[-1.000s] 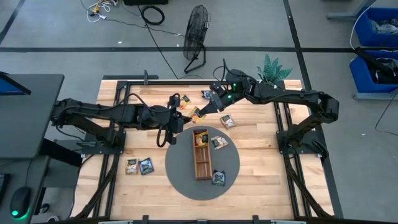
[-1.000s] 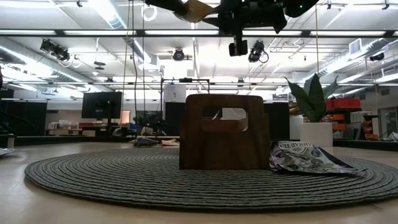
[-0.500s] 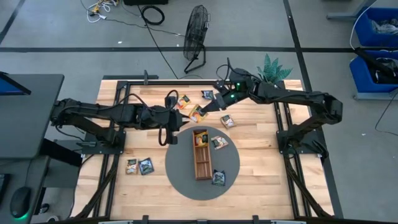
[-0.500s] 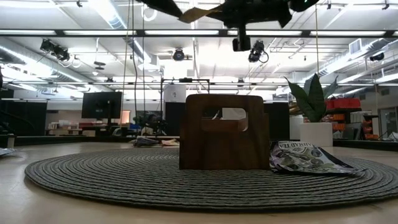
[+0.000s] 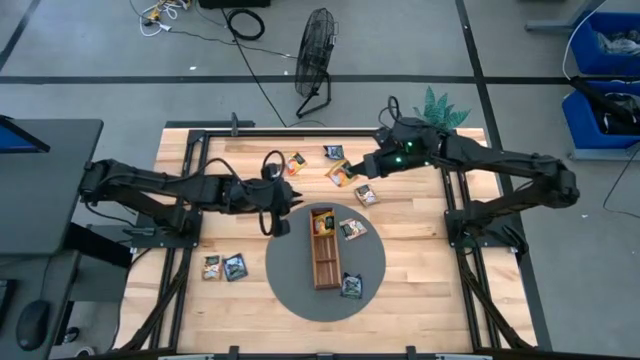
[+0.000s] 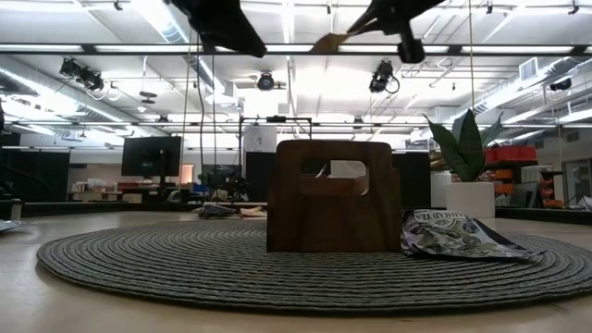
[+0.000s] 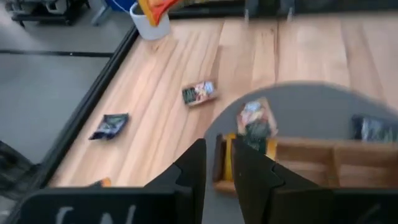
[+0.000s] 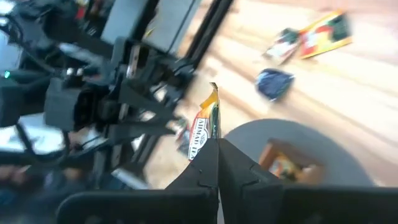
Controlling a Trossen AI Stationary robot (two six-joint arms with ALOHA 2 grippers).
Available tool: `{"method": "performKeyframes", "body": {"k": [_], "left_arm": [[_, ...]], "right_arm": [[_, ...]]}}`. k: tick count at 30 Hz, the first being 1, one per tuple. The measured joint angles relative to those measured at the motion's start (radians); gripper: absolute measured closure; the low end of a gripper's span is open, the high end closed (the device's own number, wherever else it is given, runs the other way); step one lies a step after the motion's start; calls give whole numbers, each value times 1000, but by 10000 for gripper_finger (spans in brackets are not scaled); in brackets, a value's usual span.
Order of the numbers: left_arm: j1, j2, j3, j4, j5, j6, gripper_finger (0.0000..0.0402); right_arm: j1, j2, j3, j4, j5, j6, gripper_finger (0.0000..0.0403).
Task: Pick & Place Tea
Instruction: Put the orange tea bag into the top section of the wooden organizer
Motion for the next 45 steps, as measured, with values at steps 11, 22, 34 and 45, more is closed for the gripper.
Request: {"method": "performKeyframes", "body": {"k": [11,22,34,45], "left_arm": [[-1,-148,-157,210,8,-126,326],[38,-396,-282,246,-4,-155,326],[63,-605,-322,181,-5,-163,326],[68,-691,-321,133,-54,-161,326]], "right_arm": [[188,-28,1,-69,389,50,403],[311,-17,1,-70,684,182,403],[356,112,1,1,689,241,403],[356,265,0,5,625,266,403]]}}
